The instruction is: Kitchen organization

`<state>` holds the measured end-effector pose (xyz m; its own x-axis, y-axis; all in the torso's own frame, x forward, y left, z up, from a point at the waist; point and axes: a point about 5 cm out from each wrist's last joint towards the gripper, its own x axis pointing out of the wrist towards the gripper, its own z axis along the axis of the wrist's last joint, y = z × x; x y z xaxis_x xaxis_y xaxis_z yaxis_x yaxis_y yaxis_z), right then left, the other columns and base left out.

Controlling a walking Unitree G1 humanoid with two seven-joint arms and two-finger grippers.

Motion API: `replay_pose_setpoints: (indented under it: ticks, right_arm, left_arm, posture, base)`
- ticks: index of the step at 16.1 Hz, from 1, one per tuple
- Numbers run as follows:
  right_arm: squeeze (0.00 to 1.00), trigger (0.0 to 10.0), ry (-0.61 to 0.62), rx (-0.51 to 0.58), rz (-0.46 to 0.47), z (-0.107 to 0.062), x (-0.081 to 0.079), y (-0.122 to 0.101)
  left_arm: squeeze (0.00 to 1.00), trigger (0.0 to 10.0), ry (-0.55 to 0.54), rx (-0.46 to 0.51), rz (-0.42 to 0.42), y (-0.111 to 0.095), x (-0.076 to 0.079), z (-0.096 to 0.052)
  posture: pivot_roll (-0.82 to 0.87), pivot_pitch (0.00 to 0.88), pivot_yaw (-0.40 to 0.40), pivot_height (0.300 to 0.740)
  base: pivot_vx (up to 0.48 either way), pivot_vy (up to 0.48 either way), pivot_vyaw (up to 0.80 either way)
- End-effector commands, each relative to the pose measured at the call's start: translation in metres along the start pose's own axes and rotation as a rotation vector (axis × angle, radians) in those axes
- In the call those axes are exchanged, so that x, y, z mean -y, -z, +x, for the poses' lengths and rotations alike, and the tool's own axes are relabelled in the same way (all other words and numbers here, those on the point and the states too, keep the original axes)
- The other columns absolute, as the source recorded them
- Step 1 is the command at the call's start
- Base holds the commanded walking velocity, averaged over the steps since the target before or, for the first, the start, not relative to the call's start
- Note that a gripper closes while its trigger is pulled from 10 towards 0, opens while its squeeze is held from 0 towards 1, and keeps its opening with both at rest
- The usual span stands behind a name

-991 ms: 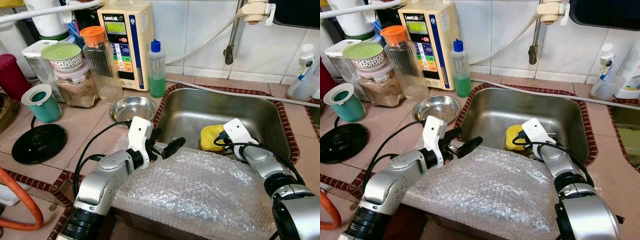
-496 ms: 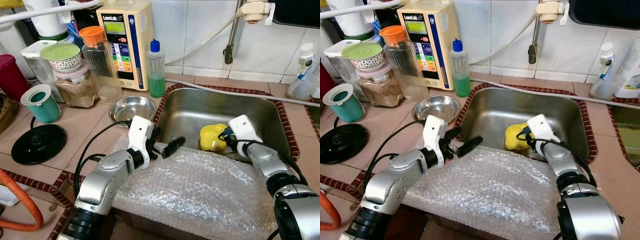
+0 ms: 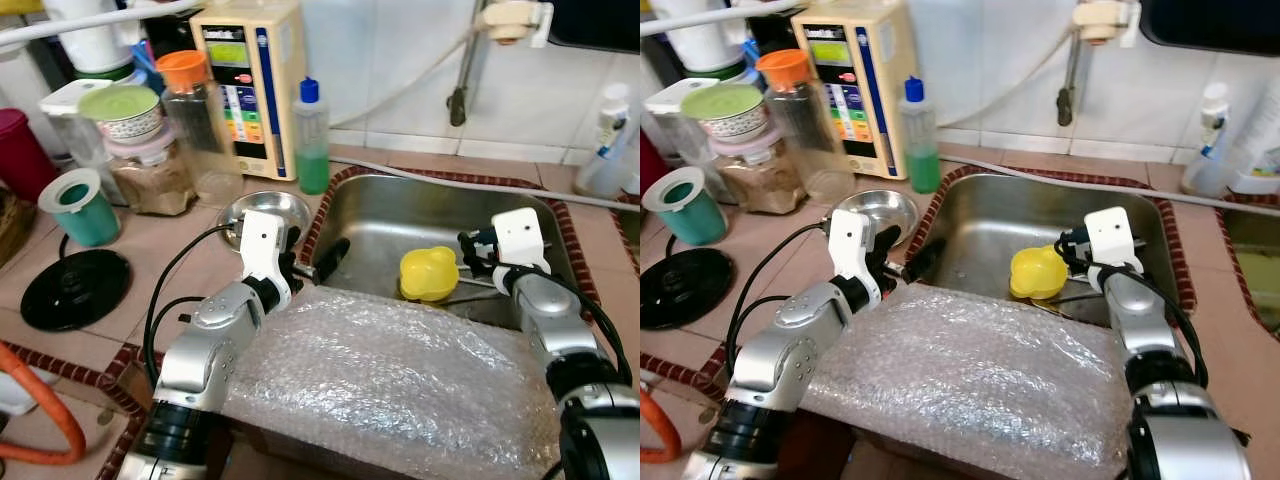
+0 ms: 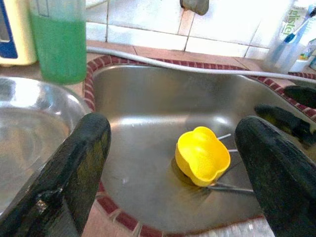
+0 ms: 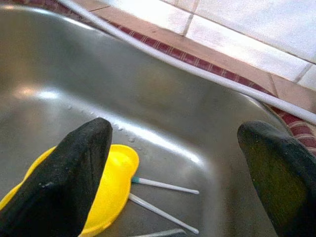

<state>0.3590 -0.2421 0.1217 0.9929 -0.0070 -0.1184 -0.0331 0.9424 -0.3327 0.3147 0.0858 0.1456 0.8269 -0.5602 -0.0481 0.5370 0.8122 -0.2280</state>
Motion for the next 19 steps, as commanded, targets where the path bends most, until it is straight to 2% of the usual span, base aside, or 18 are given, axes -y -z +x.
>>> replay_pose_setpoints:
  ticks: [1, 4, 7, 8, 9, 10, 12, 13, 14, 15, 16, 17, 19]
  right_arm:
    - [1.0, 10.0, 0.004, 0.016, 0.019, -0.001, 0.001, -0.003]
    - [1.0, 10.0, -0.001, 0.029, 0.035, -0.006, 0.001, -0.003]
    - [1.0, 10.0, -0.021, 0.043, 0.037, -0.009, -0.002, -0.004]
    - [0.96, 10.0, -0.028, 0.045, 0.037, -0.011, -0.003, -0.004]
    - [0.93, 10.0, -0.034, 0.048, 0.037, -0.012, -0.005, -0.006]
    - [0.89, 10.0, -0.045, 0.057, 0.043, -0.015, -0.008, -0.008]
    - [0.82, 10.0, -0.066, 0.072, 0.042, -0.018, -0.013, -0.013]
    - [0.74, 10.0, -0.109, 0.105, 0.04, -0.022, -0.021, -0.021]
    - [0.61, 10.0, -0.15, 0.13, 0.055, -0.026, -0.028, -0.026]
    - [0.56, 10.0, -0.181, 0.143, 0.063, -0.028, -0.032, -0.029]
    - [0.09, 10.0, -0.302, 0.185, 0.073, -0.039, -0.049, -0.039]
    - [0.0, 10.0, -0.401, 0.213, 0.085, -0.048, -0.062, -0.045]
    - [0.0, 10.0, -0.525, 0.237, 0.07, -0.061, -0.076, -0.052]
  left_arm:
    - [1.0, 10.0, -0.015, 0.016, 0.025, -0.006, -0.001, 0.004]
    - [1.0, 10.0, -0.046, 0.029, 0.023, -0.007, -0.005, 0.006]
    - [1.0, 10.0, -0.165, 0.064, 0.056, -0.013, -0.018, 0.006]
    - [0.13, 10.0, -0.209, 0.082, 0.062, -0.016, -0.023, 0.006]
    - [0.0, 10.0, -0.288, 0.108, 0.08, -0.021, -0.032, 0.004]
    - [0.0, 10.0, -0.41, 0.143, 0.09, -0.027, -0.048, 0.0]
    - [0.0, 10.0, -0.495, 0.161, 0.066, -0.031, -0.062, -0.004]
    - [0.0, 10.0, -0.571, 0.153, 0.032, -0.031, -0.075, -0.007]
    - [0.0, 10.0, -0.6, 0.152, 0.005, -0.031, -0.08, -0.006]
    - [0.0, 10.0, -0.612, 0.141, 0.003, -0.031, -0.082, -0.006]
    - [0.0, 10.0, -0.681, 0.13, -0.057, -0.03, -0.092, -0.005]
    - [0.0, 10.0, -0.731, 0.122, -0.098, -0.029, -0.098, -0.005]
    - [0.0, 10.0, -0.794, 0.079, -0.133, -0.024, -0.106, -0.006]
  posture:
    - [0.01, 0.0, 0.11, 0.74]
    - [0.0, 0.0, 0.108, 0.74]
    - [0.0, 0.0, 0.106, 0.74]
    - [0.0, 0.0, 0.106, 0.74]
    - [0.0, 0.0, 0.106, 0.74]
    - [0.0, 0.0, 0.106, 0.74]
    - [0.0, 0.0, 0.106, 0.74]
    - [-0.01, 0.0, 0.102, 0.74]
    - [-0.01, 0.0, 0.102, 0.74]
    - [-0.01, 0.0, 0.101, 0.74]
    - [-0.02, 0.0, 0.104, 0.74]
    - [-0.02, 0.0, 0.106, 0.74]
    - [-0.03, 0.0, 0.108, 0.74]
  base:
    - [0.0, 0.0, -0.77]
    - [0.0, 0.0, -0.77]
    - [0.0, 0.0, 0.0]
    - [0.0, 0.0, 0.0]
    - [0.0, 0.0, 0.0]
    - [0.0, 0.0, 0.0]
    - [0.0, 0.0, 0.0]
    - [0.0, 0.0, 0.0]
    - [0.0, 0.0, 0.0]
    - [0.0, 0.0, 0.0]
    - [0.0, 0.0, 0.0]
    - [0.0, 0.0, 0.0]
    - [0.0, 0.0, 0.0]
